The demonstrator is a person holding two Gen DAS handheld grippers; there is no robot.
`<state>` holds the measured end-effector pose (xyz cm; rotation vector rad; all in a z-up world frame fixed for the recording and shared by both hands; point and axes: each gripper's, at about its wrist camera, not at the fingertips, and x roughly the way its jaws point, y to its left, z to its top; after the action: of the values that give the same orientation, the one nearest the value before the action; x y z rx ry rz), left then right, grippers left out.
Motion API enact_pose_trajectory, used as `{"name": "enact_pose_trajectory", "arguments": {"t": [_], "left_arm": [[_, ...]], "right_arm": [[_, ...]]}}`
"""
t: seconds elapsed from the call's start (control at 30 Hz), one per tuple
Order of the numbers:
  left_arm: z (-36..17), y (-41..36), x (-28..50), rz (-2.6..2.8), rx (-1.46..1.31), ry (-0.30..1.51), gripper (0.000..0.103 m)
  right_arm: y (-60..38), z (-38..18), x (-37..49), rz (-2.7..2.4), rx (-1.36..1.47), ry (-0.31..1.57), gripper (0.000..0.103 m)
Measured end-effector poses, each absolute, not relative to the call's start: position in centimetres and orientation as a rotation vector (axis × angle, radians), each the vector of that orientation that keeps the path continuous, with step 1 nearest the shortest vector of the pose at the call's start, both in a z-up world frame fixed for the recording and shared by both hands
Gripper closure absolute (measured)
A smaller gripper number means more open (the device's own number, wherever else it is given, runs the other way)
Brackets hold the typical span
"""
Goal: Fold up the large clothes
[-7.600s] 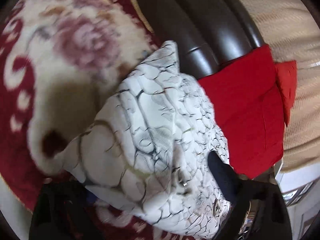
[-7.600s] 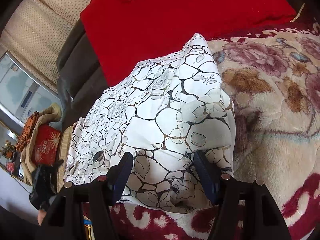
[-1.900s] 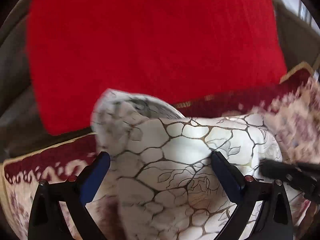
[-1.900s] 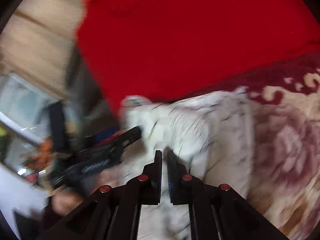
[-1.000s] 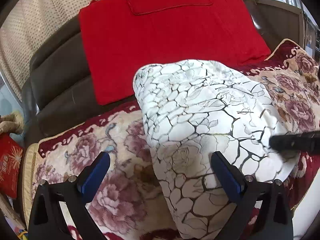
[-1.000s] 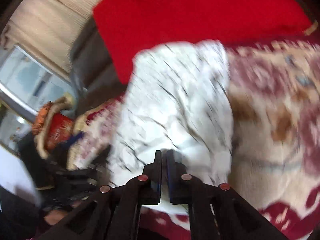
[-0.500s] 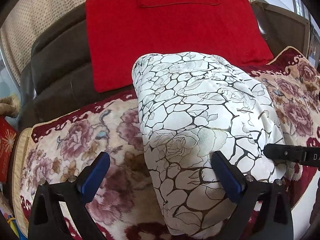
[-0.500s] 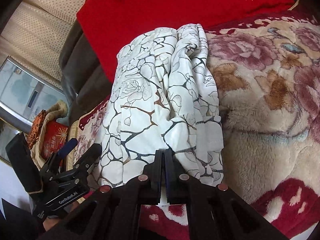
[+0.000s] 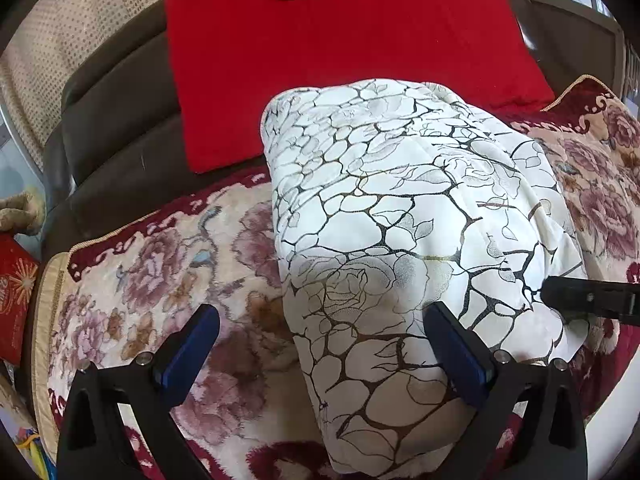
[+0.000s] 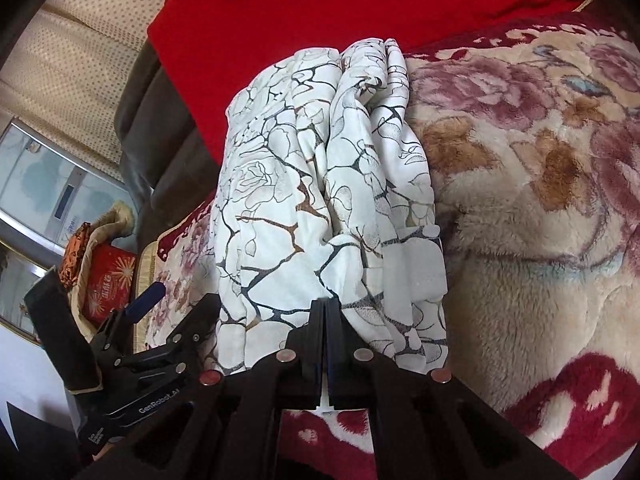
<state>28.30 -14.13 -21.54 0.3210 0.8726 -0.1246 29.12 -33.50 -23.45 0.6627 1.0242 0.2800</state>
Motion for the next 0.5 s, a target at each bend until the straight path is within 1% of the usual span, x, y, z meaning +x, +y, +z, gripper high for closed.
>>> {"name": "enact_pose_trajectory", "arguments": {"t": [0.03, 0.07, 0.13, 0.2, 0.37, 0.5], "left_arm": [[-21.4, -14.2, 28.1, -0.121, 0.328, 0.866, 0.001], [-21.3, -14.2, 28.0, -0.117, 0.334, 0.86, 0.001], [-20.9, -14.3, 27.7, -0.106, 0.34, 0.846, 0.001], [-20.7, -14.3, 27.5, -0.102, 0.342, 0.842, 0.001], [-20.5, -14.1, 27.3, -0.111, 0.331, 0.846, 0.001], [-20.6, -14.0, 27.4, -0.118, 0.319, 0.849, 0.001]], "right_arm": [[-33.6, -23.2, 29.0, 0.281, 0.668, 1.026, 0.101], [-33.6, -22.9, 28.9, 0.284, 0.669, 1.03, 0.097], [-33.5, -22.0, 28.5, 0.283, 0.655, 1.032, 0.097], [-33.2, -20.6, 28.3, 0.278, 0.607, 1.014, 0.094], [-32.9, -17.7, 27.9, 0.275, 0.585, 0.947, 0.094], [-32.4, -17.3, 28.5, 0.269, 0.564, 0.949, 0.094]]}}
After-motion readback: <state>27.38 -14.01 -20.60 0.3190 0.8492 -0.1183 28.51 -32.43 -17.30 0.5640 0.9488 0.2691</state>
